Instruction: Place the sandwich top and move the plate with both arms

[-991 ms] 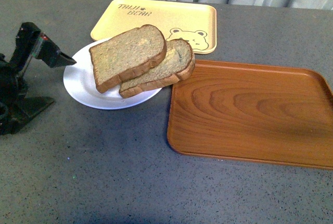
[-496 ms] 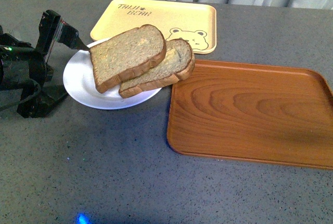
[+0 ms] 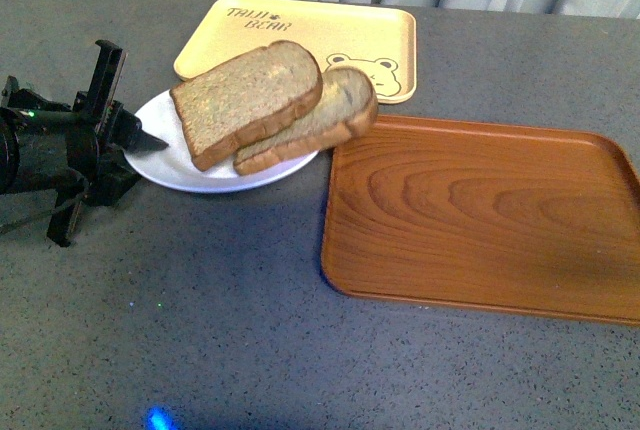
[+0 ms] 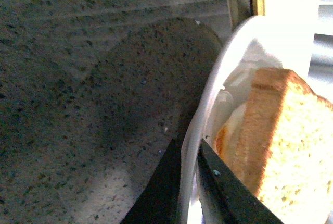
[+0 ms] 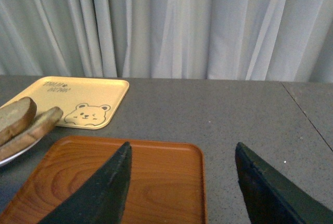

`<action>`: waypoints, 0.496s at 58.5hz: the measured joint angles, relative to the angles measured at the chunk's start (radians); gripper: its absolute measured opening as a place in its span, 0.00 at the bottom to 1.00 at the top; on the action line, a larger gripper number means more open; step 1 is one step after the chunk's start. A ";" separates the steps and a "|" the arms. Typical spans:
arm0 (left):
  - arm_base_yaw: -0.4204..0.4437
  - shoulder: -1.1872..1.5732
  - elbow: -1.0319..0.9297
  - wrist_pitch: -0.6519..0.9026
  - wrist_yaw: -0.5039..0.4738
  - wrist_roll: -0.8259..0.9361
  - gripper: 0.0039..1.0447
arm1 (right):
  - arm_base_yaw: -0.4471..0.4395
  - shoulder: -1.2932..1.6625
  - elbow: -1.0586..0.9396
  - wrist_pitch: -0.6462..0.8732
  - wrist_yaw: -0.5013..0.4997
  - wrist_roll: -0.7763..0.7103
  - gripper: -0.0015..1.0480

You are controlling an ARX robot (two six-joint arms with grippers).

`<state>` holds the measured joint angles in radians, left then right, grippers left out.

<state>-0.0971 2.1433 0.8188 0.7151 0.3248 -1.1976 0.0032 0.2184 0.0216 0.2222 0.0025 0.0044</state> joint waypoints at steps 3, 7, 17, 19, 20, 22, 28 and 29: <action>-0.003 -0.014 -0.004 0.005 -0.003 0.000 0.02 | 0.000 0.000 0.000 0.000 0.000 0.000 0.68; -0.004 -0.021 -0.017 0.012 -0.004 -0.004 0.02 | 0.000 0.000 0.000 0.000 0.000 0.000 0.79; -0.004 -0.066 -0.053 0.021 0.001 -0.003 0.02 | 0.000 0.000 0.000 0.000 0.000 0.000 0.91; -0.004 -0.082 -0.057 0.020 0.005 -0.003 0.02 | 0.000 0.000 0.000 0.000 0.000 0.000 0.91; -0.004 -0.086 -0.057 0.020 0.006 0.000 0.02 | 0.000 0.000 0.000 0.000 0.000 0.000 0.91; -0.003 -0.106 -0.057 0.018 0.010 0.003 0.02 | 0.000 0.000 0.000 0.000 0.000 0.000 0.91; -0.004 -0.154 -0.048 0.005 0.016 0.008 0.02 | 0.000 0.000 0.000 0.000 0.000 0.000 0.91; -0.005 -0.162 -0.040 -0.005 0.017 0.013 0.02 | 0.000 0.000 0.000 0.000 0.000 0.000 0.91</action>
<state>-0.1020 1.9812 0.7788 0.7097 0.3420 -1.1851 0.0032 0.2180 0.0216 0.2222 0.0025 0.0044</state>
